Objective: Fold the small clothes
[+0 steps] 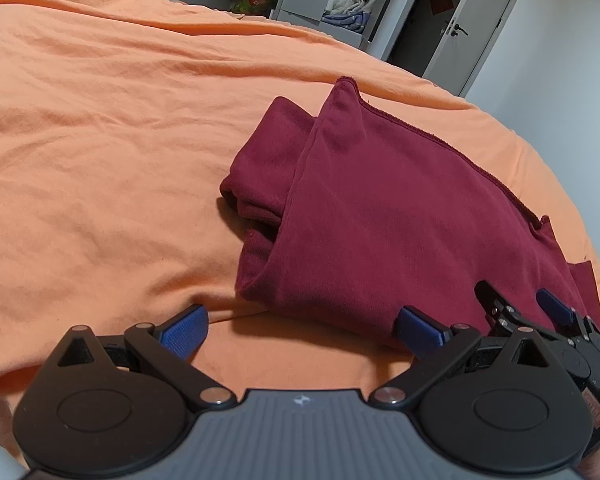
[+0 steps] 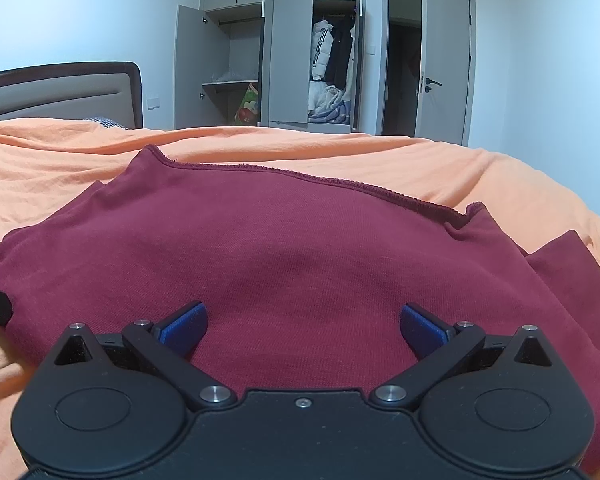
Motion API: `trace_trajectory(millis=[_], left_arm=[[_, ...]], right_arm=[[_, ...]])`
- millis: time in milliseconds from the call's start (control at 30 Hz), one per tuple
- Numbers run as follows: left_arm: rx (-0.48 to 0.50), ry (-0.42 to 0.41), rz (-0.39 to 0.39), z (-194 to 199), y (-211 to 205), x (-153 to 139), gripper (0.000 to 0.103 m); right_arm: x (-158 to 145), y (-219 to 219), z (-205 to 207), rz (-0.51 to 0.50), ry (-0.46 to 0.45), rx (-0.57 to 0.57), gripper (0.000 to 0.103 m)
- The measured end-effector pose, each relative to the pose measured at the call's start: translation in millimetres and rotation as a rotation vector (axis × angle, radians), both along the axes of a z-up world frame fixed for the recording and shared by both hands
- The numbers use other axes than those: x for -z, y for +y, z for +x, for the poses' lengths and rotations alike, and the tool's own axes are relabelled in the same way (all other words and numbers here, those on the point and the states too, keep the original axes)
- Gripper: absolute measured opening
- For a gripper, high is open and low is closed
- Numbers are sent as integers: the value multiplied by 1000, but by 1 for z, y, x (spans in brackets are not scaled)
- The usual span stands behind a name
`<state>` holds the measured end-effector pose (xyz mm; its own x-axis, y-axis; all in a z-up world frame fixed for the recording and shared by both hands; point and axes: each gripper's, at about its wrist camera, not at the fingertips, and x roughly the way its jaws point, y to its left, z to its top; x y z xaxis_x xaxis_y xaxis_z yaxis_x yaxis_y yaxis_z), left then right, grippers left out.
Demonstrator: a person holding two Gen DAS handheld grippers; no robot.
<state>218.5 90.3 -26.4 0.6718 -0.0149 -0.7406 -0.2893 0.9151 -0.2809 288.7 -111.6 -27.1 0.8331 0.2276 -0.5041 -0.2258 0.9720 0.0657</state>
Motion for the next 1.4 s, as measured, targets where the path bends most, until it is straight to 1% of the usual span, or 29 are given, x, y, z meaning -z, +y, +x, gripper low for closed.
trace_trajectory(millis=[300, 367, 467, 567, 733, 833, 967, 1133, 1267, 1367, 1400], left_arm=[[-3, 20, 13, -5, -3, -1, 103], [-30, 17, 16, -7, -2, -3, 103], [-98, 1, 37, -10, 4, -7, 103], [-110, 2, 12, -7, 12, -4, 103], [-117, -14, 27, -1, 11, -1, 103], [-135, -36, 4, 0, 12, -3, 103], [-125, -78, -60, -2, 13, -6, 102], [-111, -96, -107, -1, 11, -4, 98], [-148, -88, -104, 6, 12, 0, 96], [-182, -76, -80, 13, 13, 0, 89], [-192, -75, -70, 15, 12, -1, 84]], right_arm=[[2, -2, -1, 17, -4, -1, 103], [1, -2, -1, 19, -5, -1, 103], [1, -2, -1, 19, -5, -1, 103], [2, -1, -2, 19, -7, -1, 103], [2, -1, -2, 24, -11, -1, 103], [2, -1, -3, 23, -11, 0, 103], [3, -1, -3, 25, -12, 0, 103], [3, -1, -3, 26, -13, 1, 103], [3, -2, -3, 26, -13, 1, 103], [3, -2, -3, 27, -14, 1, 103], [3, -2, -3, 27, -14, 1, 103]])
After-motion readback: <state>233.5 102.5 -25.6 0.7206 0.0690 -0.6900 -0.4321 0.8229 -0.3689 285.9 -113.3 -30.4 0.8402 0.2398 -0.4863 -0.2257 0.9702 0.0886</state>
